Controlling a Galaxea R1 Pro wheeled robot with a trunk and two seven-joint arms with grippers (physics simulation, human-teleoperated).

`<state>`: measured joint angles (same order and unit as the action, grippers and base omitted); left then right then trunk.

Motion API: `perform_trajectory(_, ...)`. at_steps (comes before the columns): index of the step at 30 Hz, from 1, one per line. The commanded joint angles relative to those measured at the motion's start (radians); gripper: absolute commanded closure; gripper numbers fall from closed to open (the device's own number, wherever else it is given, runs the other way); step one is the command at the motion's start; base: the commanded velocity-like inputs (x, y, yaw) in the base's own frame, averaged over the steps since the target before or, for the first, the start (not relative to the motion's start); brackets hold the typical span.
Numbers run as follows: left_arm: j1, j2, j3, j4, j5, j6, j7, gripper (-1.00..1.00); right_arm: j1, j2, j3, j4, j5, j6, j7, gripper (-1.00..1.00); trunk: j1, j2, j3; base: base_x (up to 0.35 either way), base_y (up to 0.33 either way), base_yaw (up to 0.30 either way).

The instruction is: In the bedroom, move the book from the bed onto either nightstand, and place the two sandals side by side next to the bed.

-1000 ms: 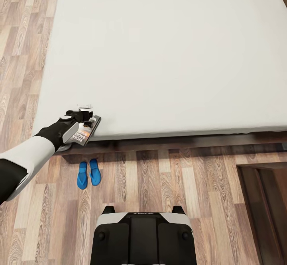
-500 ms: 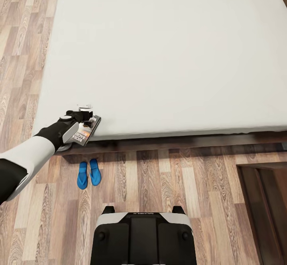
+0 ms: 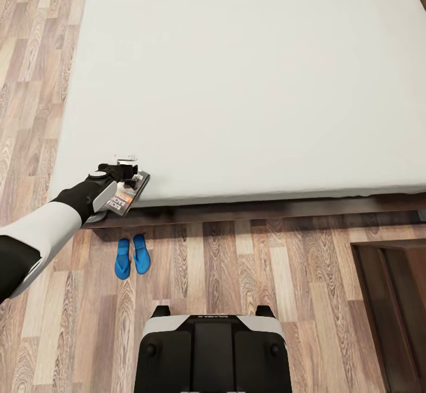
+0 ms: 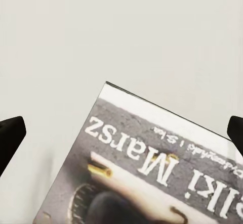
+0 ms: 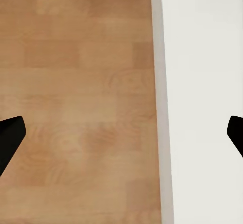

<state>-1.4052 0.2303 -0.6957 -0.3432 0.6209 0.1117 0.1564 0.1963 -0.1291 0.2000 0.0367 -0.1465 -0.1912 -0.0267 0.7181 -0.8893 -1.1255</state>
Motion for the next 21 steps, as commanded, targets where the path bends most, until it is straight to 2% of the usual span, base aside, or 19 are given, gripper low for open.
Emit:
perform_trajectory(1,0.0,0.001,-0.008,-0.003,0.008,0.005,0.008,-1.0,0.0,0.0,0.009,0.001,-0.01,-0.005,-0.001,-1.0,0.0,-0.001,0.0,-0.005,0.0,0.0)
perform_trajectory(21,0.0,0.001,-0.008,-0.003,0.008,0.004,0.009,-1.0,0.0,0.0,0.009,0.0,-0.01,-0.005,-0.001,-1.0,0.0,-0.001,0.0,-0.038,0.015,0.0)
